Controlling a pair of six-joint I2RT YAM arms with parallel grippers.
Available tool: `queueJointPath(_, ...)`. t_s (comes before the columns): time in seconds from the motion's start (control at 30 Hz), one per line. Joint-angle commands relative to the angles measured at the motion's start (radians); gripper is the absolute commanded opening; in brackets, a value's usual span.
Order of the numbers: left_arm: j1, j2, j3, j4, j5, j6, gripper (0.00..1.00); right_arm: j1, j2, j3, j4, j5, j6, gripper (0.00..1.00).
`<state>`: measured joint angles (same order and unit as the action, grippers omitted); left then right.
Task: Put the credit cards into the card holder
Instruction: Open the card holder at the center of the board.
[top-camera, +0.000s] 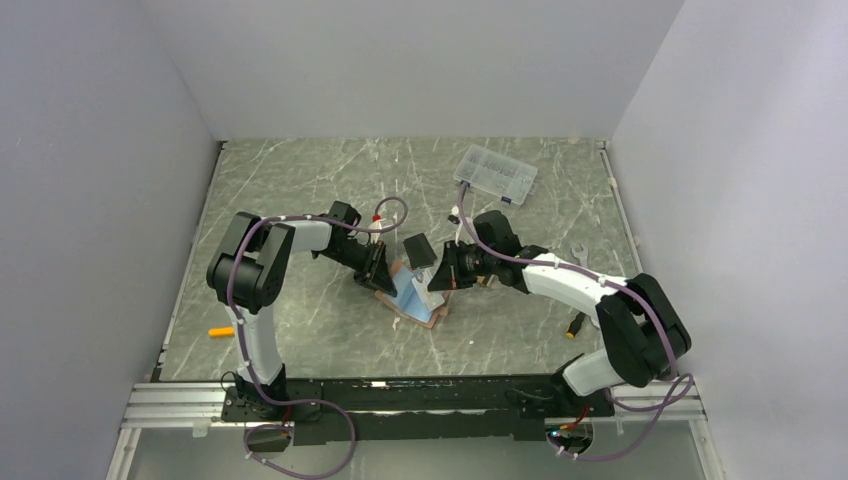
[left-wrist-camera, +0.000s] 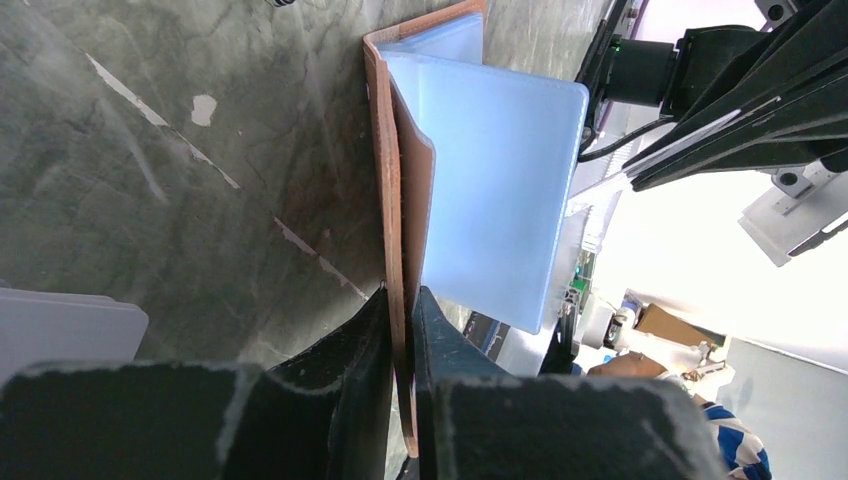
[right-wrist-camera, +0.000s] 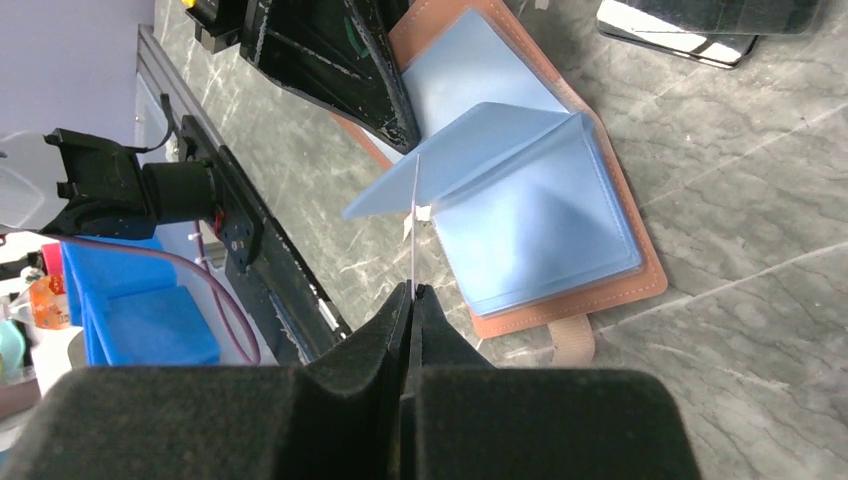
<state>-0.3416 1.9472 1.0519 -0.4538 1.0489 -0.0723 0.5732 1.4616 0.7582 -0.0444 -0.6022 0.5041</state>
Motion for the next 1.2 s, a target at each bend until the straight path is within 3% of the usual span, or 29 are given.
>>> queueJointPath(0.0, 0.003, -0.041, 0.001, 0.015, 0.000, -0.001, 0.16, -0.012, -0.036, 0.031, -0.022, 0.007, -0.020, 0.00)
queueJointPath(0.3, 0.004, -0.049, -0.001, 0.010, 0.006, 0.001, 0.17, -0.012, -0.001, 0.000, 0.040, -0.014, 0.012, 0.00)
queueJointPath(0.73, 0.038, -0.071, -0.019, 0.069, 0.094, -0.096, 0.31, 0.011, 0.118, 0.016, 0.155, -0.045, 0.044, 0.00)
queueJointPath(1.17, 0.071, -0.056, -0.016, 0.072, 0.158, -0.103, 0.32, 0.031, 0.187, 0.021, 0.210, -0.048, 0.062, 0.00)
